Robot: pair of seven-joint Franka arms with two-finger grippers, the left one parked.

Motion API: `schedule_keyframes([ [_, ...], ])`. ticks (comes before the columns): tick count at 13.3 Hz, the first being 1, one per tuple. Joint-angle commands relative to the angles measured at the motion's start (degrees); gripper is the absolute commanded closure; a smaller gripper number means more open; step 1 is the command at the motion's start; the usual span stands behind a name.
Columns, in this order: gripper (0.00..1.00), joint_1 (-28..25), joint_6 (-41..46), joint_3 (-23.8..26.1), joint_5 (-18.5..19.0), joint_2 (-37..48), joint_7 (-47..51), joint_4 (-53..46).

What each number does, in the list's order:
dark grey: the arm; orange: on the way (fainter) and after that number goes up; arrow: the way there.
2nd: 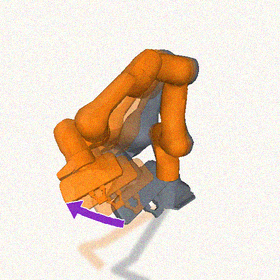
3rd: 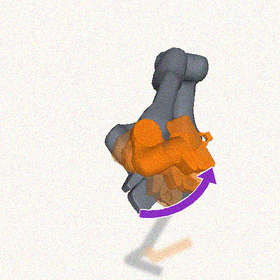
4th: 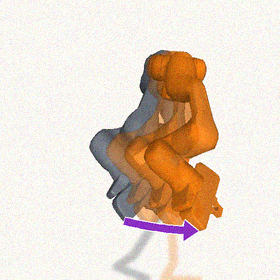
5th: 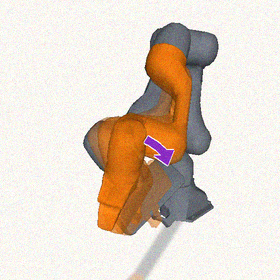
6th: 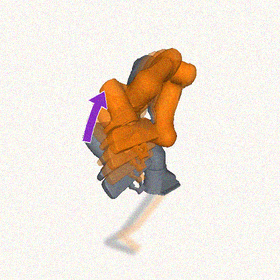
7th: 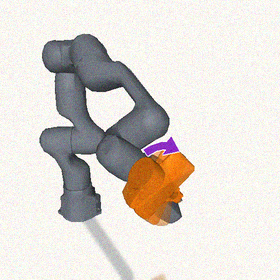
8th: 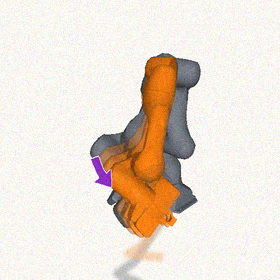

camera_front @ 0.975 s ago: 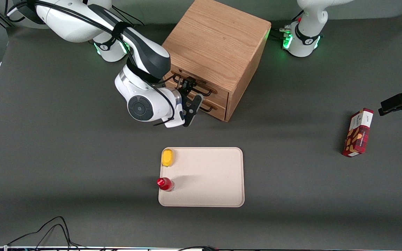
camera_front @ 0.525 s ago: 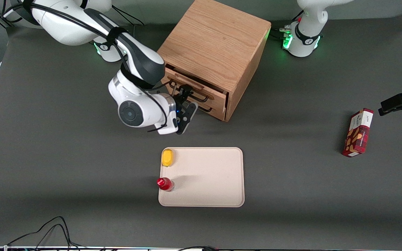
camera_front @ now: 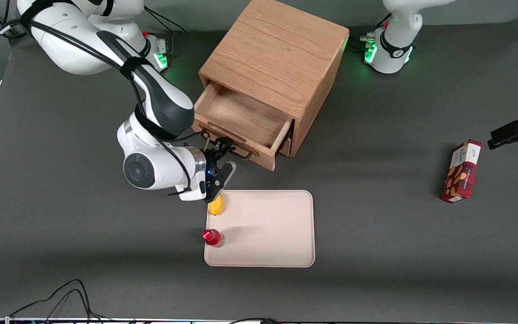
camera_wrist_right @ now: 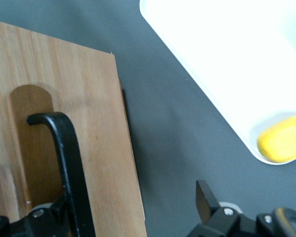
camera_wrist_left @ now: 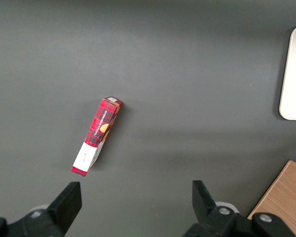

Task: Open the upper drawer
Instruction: 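Pull the upper drawer outward by its handle with the right gripper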

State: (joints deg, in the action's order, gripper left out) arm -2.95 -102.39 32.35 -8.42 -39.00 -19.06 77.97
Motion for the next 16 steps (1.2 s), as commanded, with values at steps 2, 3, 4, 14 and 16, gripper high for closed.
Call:
schedule_keyframes([
  [2, 0.0, -0.65, 4.65, -2.2, 1.57, -3.97, -0.54, -8.79],
  [3, 0.0, -0.65, 5.18, -2.81, 1.66, -4.15, -0.54, -9.32],
  [4, 0.0, -0.65, 5.18, -3.43, 1.83, -4.24, -0.62, -9.67],
  [14, 0.0, -0.39, 9.05, -7.12, 1.75, -8.28, -4.93, -17.76],
  [16, 0.0, -0.04, 9.4, -7.12, 1.66, -9.16, -4.93, -18.98],
])
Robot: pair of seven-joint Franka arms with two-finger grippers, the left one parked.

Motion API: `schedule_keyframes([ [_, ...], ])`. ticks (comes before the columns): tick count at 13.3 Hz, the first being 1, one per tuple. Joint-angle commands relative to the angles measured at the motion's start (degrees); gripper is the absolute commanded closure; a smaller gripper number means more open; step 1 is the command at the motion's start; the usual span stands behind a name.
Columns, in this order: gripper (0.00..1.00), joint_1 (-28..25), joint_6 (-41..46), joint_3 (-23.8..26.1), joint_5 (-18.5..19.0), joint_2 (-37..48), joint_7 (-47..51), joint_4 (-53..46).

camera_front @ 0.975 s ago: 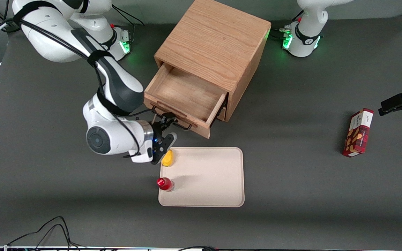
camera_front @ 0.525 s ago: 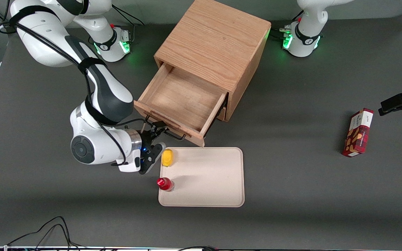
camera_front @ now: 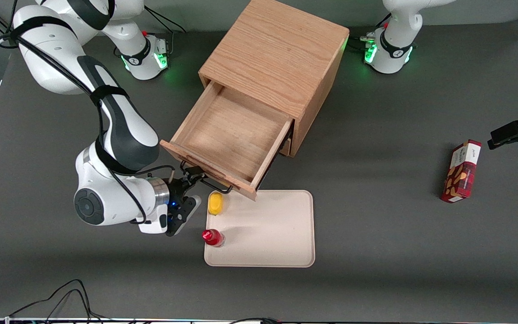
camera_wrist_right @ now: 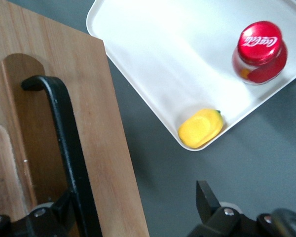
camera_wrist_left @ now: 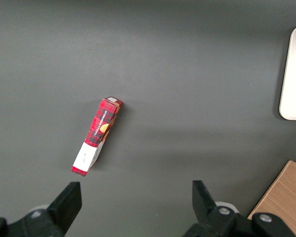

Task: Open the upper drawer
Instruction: 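Pull the upper drawer outward by its handle with the right gripper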

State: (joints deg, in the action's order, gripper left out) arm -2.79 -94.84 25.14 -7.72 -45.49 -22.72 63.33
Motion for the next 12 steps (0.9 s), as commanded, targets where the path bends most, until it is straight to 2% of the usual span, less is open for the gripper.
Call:
schedule_keyframes([
  [1, 0.0, -0.2, 1.85, 0.17, 0.95, -3.55, -1.28, -5.93],
  [6, 0.0, -0.2, 3.25, 0.52, 0.25, -5.67, -1.1, -10.86],
  [9, 0.0, -0.2, 5.37, 0.27, -0.02, -2.0, -0.49, -11.39],
  [10, 0.0, -0.29, 5.37, 0.0, 0.77, 0.9, -0.4, -11.3],
  [12, 0.0, -0.47, 7.29, 0.61, 6.72, 6.17, -0.49, -10.78],
])
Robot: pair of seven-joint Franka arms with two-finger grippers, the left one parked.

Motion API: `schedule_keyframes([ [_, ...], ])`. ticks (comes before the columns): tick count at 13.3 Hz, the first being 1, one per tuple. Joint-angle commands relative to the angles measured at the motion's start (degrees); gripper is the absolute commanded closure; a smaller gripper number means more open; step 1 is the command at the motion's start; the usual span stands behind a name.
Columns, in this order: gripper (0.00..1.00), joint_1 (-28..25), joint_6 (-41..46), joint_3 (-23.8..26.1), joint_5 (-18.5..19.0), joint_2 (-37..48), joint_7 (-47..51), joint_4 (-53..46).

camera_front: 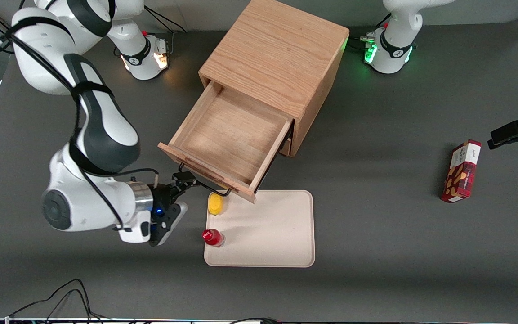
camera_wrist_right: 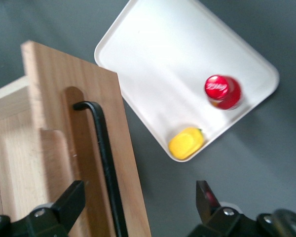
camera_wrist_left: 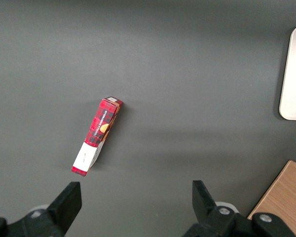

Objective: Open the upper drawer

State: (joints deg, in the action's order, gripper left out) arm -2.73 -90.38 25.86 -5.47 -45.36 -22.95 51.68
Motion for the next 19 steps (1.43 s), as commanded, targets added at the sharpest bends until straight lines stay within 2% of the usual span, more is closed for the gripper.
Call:
schedule_keyframes([
  [1, 0.0, -0.61, 5.45, -0.11, 6.85, 9.12, -0.16, 1.05],
  [3, 0.0, -0.18, 10.9, -0.72, 11.34, 14.58, -0.16, 1.93],
  [5, 0.0, 2.37, 15.47, -1.16, 12.06, 18.62, -0.16, 2.2],
  [7, 0.0, 2.38, 20.31, -5.8, 13.99, 24.59, -0.34, 3.68],
  [8, 0.0, 2.55, 21.2, -7.48, 13.04, 27.75, 0.01, 5.08],
  [10, 0.0, 3.08, 30.38, -11.51, 11.8, 33.9, 3.6, 6.76],
  [11, 0.0, 3.17, 32.17, -12.23, 11.36, 37.76, 6.84, 9.38],
  [13, 0.0, 3.52, 31.06, -14.33, 9.88, 47.6, 12.47, 23.47],
  [15, 0.0, 3.52, 24.67, -19.77, 4.88, 56.75, 18.0, 38.86],
  [17, 0.0, 3.52, 16.76, -21.2, 4.5, 63.79, 18.73, 52.5],
  [19, 0.0, 3.52, 9.73, -21.12, 4.42, 67.06, 19.69, 60.35],
])
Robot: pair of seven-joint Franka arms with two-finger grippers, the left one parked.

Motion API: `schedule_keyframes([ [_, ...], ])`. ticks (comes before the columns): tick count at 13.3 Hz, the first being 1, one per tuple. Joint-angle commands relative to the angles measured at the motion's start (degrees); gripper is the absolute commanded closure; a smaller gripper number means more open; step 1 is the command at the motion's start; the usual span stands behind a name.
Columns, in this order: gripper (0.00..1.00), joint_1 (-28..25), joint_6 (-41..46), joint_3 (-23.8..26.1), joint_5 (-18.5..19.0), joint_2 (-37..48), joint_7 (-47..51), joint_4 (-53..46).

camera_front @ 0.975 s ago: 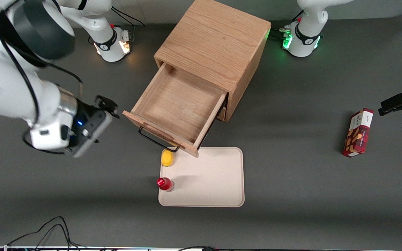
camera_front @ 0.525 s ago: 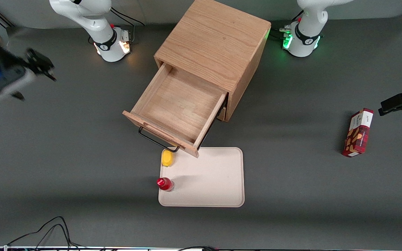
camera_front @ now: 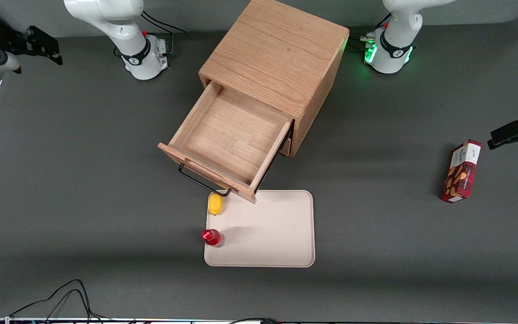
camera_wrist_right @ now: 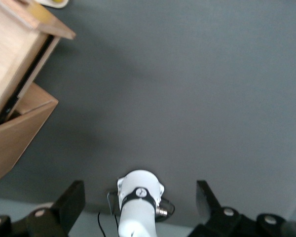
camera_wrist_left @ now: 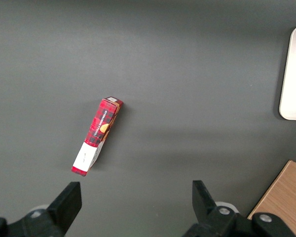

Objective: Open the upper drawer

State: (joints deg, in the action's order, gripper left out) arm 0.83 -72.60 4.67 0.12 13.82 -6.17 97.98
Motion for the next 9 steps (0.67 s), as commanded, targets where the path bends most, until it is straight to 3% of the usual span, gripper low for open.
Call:
schedule_keyframes([
  [1, 0.0, -0.13, -10.17, 0.25, -1.17, 8.32, 4.66, 16.08],
  [9, 0.0, -0.31, -13.35, -0.1, -1.08, 1.47, 12.76, 10.04],
])
